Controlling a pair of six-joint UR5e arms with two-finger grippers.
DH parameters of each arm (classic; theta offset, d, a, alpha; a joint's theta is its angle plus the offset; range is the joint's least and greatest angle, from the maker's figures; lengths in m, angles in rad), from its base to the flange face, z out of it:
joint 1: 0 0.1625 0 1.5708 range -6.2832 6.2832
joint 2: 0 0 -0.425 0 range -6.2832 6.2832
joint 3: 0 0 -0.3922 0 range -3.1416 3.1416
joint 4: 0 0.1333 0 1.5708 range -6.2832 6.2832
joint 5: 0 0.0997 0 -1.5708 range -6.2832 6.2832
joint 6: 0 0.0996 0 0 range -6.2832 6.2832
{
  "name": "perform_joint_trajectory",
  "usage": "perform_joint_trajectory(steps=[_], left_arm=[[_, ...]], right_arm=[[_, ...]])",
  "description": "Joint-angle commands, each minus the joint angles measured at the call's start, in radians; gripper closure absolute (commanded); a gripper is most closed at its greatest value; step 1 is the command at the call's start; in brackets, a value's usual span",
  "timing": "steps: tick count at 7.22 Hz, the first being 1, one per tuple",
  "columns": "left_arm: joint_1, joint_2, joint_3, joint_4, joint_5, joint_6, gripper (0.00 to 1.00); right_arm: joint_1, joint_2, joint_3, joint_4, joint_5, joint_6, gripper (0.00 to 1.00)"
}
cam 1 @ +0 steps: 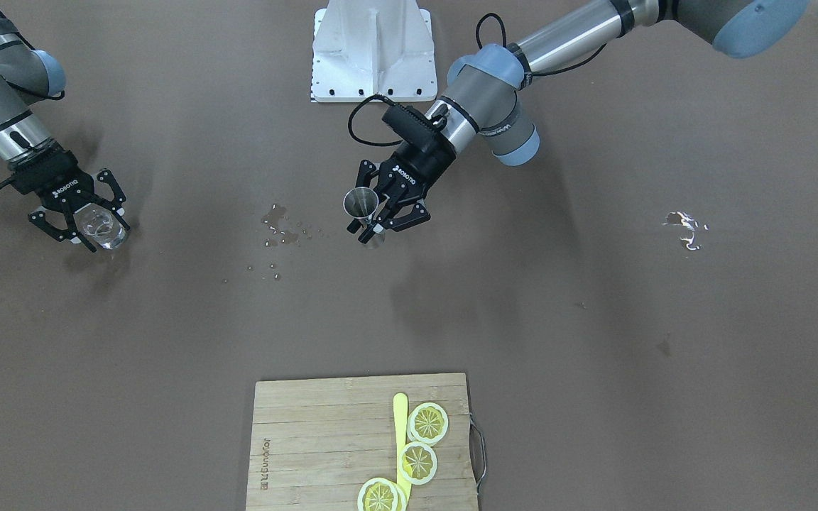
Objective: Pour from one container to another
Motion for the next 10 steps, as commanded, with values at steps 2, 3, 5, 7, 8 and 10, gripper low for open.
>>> perform_joint_trajectory(steps=[2,3,5,7,8,10], left_arm=[[-0.004,0.003,0.001,0.007,0.002,0.000,1.00],[-0.005,0.001,-0.003,0.005,0.002,0.001,1.00],[-0.004,0.001,-0.006,0.007,0.066,0.000,1.00],[-0.002,0.001,-0.006,0.012,0.069,0.001,1.00],[-0.005,0.000,-0.003,0.018,0.087,0.001,1.00],[-0.005,-0.002,0.001,0.018,0.124,0.001,1.00]], right_arm=[[-0.001,0.001,0.001,0.000,0.000,0.001,0.40],[-0.001,0.001,0.001,0.001,0.000,0.001,0.43],[-0.001,0.001,0.003,0.001,0.000,-0.001,0.48],[0.000,0.000,0.008,0.009,0.000,-0.002,0.55],[0.002,0.000,0.014,0.014,0.002,-0.004,0.63],[0.005,-0.010,0.043,0.012,0.009,-0.021,0.91]])
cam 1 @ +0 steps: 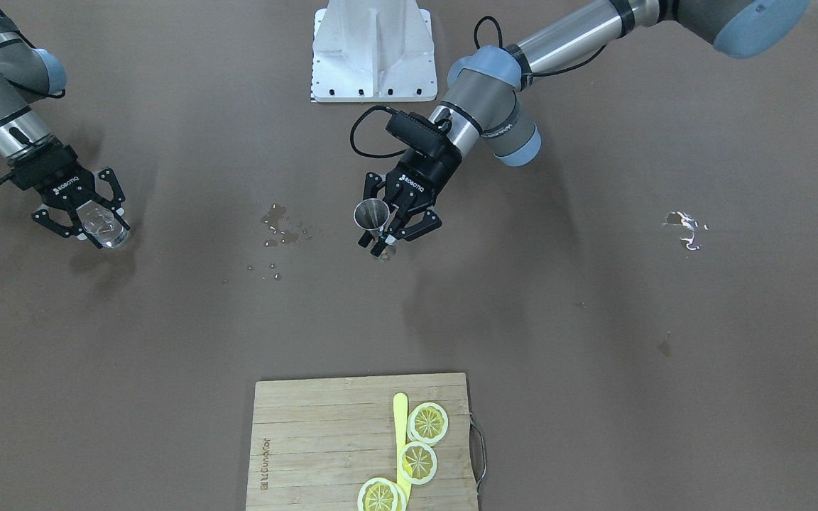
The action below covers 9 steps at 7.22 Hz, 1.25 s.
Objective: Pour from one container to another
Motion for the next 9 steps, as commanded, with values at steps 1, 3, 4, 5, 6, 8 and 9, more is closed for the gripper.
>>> perform_joint_trajectory(steps=[1,3,4,5,6,8,9], left_arm=[[0.000,-0.003,0.007,0.004,0.015,0.001,1.00],[-0.011,-0.023,0.007,0.098,0.021,0.052,1.00],[-0.011,-0.030,0.007,0.104,0.021,0.054,1.00],[-0.011,-0.033,0.007,0.104,0.021,0.056,1.00],[-0.011,-0.035,0.007,0.104,0.021,0.056,1.00],[-0.011,-0.037,0.007,0.104,0.019,0.054,1.00],[-0.007,-0.065,0.030,0.109,0.018,0.054,1.00]], right_arm=[[0.009,-0.005,0.030,0.000,0.018,-0.037,1.00],[0.054,-0.002,0.038,0.001,0.090,-0.078,1.00],[0.075,0.007,0.033,0.000,0.126,-0.078,1.00],[0.075,0.012,0.031,0.000,0.127,-0.079,1.00],[0.091,0.010,0.031,0.000,0.135,-0.081,1.00],[0.114,0.009,0.028,0.001,0.144,-0.093,1.00],[0.120,0.010,0.028,0.001,0.143,-0.132,1.00]])
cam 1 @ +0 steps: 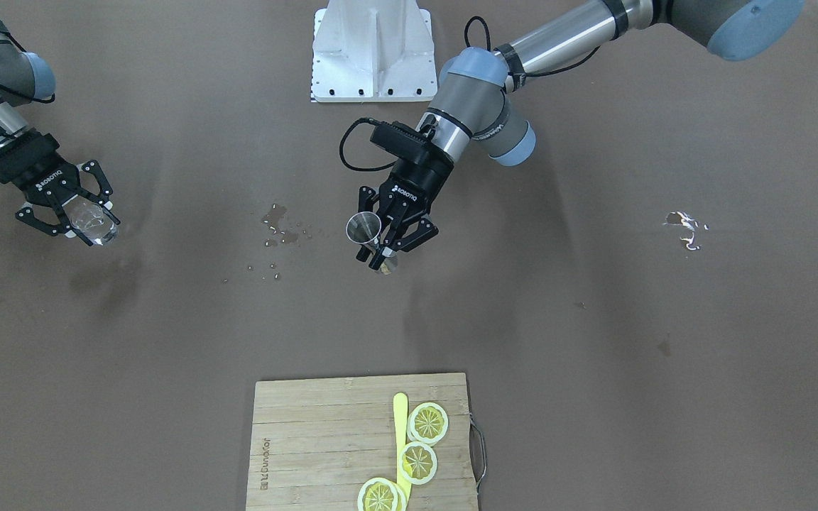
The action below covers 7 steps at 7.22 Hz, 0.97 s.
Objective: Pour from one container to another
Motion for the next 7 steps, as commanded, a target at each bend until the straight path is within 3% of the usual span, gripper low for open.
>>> perform_joint_trajectory(steps=[1,3,7], left_arm=[[0.007,-0.057,0.045,0.002,-0.009,0.000,1.00],[0.034,-0.116,0.088,0.004,-0.009,0.000,1.00],[0.062,-0.129,0.088,0.002,-0.012,0.000,1.00]], right_arm=[[0.014,-0.001,0.004,0.000,-0.001,-0.035,1.00],[0.020,0.001,-0.004,-0.001,0.049,-0.036,1.00],[0.019,0.040,-0.039,0.003,0.047,-0.079,1.00]])
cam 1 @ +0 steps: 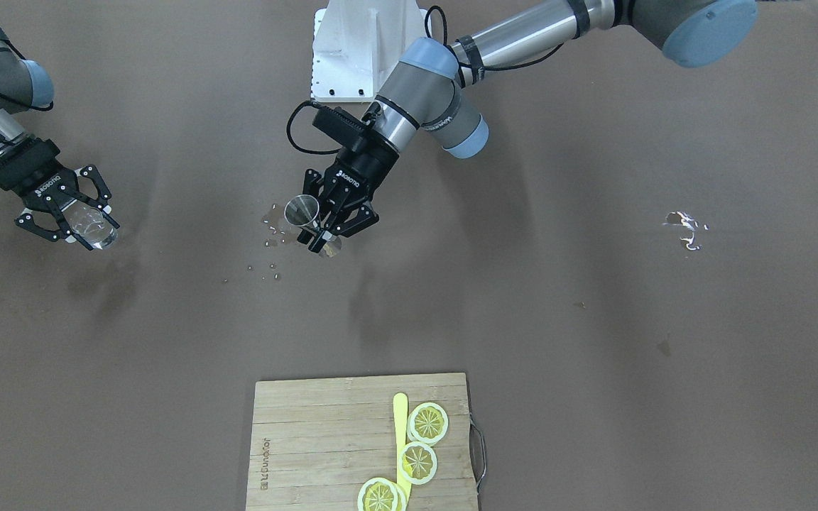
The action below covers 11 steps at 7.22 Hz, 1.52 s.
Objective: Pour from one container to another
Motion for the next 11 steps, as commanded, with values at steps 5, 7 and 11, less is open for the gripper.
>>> perform_joint_trajectory(steps=[5,7,11], left_arm=[[0.007,-0.011,0.009,0.001,0.003,0.000,1.00],[0.010,-0.030,0.034,0.003,0.006,0.002,1.00],[0.010,-0.043,0.058,0.003,0.006,0.000,1.00]], right_arm=[[0.068,0.085,-0.003,0.003,0.224,-0.081,1.00],[0.101,0.169,-0.003,-0.070,0.301,-0.135,1.00],[0.194,0.226,0.064,-0.241,0.421,-0.239,1.00]])
